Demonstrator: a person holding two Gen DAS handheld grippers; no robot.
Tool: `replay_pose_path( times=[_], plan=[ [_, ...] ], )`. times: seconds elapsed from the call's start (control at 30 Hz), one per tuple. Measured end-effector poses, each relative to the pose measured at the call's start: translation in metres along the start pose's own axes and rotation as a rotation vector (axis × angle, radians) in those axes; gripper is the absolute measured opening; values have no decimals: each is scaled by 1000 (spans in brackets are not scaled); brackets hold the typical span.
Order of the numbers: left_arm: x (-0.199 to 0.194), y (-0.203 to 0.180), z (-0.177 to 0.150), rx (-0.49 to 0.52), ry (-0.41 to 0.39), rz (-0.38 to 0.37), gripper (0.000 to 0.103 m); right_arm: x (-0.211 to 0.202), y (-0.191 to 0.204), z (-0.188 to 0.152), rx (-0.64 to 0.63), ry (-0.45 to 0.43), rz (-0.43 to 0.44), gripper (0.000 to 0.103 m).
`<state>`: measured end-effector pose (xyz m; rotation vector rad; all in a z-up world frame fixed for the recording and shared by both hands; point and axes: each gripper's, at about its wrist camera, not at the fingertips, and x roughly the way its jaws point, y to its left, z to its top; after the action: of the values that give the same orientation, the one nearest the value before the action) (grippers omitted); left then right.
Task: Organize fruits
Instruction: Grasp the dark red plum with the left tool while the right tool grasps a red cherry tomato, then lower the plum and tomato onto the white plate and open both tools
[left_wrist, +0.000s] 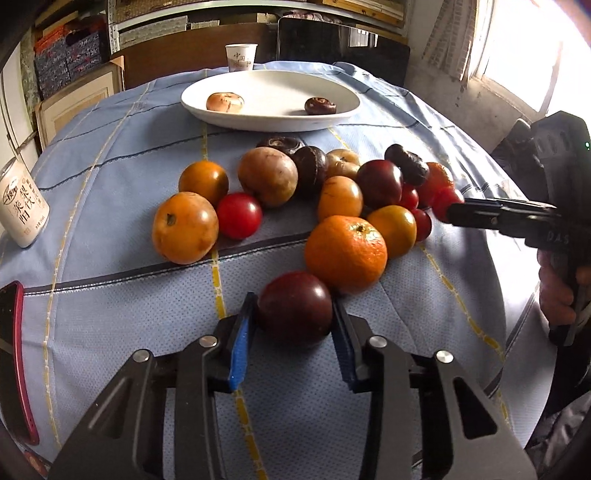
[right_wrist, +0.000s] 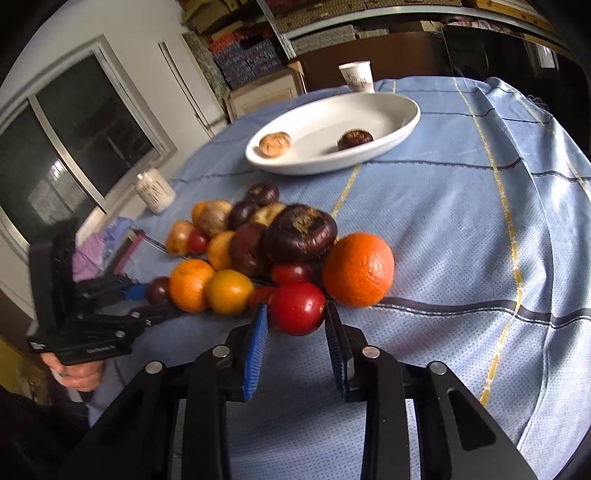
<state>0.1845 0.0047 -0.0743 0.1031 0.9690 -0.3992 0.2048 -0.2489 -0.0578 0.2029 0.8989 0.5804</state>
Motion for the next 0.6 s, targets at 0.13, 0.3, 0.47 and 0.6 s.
replay_pose_path(
  times=[0.13, 0.3, 0.47, 0.6],
  plan=[
    [-6, 4, -1, -15, -23, -20, 38, -8, -4, 2, 27, -43, 67, 32],
    [-19, 16, -9, -84, -71, -87, 38, -20, 2, 5, 45, -89, 102, 32],
    [-39, 27, -21, -149, -139, -114, 38, -29, 23, 21, 6, -106, 59, 32],
    [-57, 27, -13, -146, -163, -85, 38, -35, 33, 46, 5, -140, 26, 32]
  ],
)
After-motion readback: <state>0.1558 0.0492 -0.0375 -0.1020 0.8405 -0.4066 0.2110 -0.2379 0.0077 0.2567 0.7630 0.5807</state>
